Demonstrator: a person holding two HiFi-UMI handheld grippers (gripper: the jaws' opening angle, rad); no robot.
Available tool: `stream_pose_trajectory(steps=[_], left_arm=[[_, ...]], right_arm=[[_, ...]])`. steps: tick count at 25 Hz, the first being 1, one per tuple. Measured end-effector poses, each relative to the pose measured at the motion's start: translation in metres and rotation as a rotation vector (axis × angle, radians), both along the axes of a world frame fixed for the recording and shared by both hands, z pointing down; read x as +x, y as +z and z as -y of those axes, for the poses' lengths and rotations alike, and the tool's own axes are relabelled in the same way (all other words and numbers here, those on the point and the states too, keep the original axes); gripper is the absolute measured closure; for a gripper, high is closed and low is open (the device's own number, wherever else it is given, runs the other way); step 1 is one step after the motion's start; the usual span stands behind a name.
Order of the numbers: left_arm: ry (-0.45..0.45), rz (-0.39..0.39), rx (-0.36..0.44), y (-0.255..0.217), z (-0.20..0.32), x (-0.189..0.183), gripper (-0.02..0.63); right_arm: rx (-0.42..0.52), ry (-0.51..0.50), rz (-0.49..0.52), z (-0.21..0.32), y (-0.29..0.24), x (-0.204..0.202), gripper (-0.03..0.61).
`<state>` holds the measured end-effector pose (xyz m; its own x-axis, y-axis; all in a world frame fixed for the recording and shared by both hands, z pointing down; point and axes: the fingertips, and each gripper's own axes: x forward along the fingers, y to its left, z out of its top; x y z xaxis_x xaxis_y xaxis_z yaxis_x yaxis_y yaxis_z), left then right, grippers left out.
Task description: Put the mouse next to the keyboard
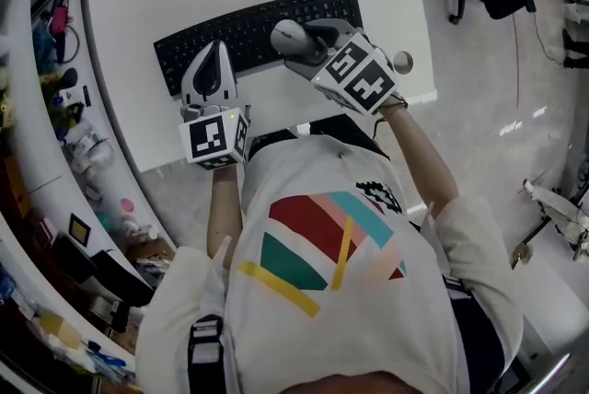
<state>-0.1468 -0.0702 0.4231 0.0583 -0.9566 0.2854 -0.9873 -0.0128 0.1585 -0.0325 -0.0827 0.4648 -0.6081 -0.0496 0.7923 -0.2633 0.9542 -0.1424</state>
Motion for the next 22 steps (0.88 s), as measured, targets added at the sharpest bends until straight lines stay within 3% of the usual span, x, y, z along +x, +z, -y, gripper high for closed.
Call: stream_pose_trajectory(steps=[7, 12, 15, 22], left_arm=[[0.176, 0.011, 0.021, -0.006, 0.038, 0.056, 0.569], [0.218, 0.01, 0.024, -0.003, 0.051, 0.072, 0.569], [0.224, 0.017, 0.009, 0.002, 0.049, 0.075, 0.569], [0.222, 0.049, -0.036, 0.01, 0.045, 0.073, 0.569]], right_arm=[[0.01, 0.418, -0.002, 0.074, 0.003, 0.1, 0.305], [-0.034, 0.643, -0.018, 0.112, 0.022, 0.155, 0.305], [-0.064, 0.733, -0.05, 0.125, 0.037, 0.179, 0.305], [-0.135, 0.831, -0.115, 0.14, 0.067, 0.202, 0.305]])
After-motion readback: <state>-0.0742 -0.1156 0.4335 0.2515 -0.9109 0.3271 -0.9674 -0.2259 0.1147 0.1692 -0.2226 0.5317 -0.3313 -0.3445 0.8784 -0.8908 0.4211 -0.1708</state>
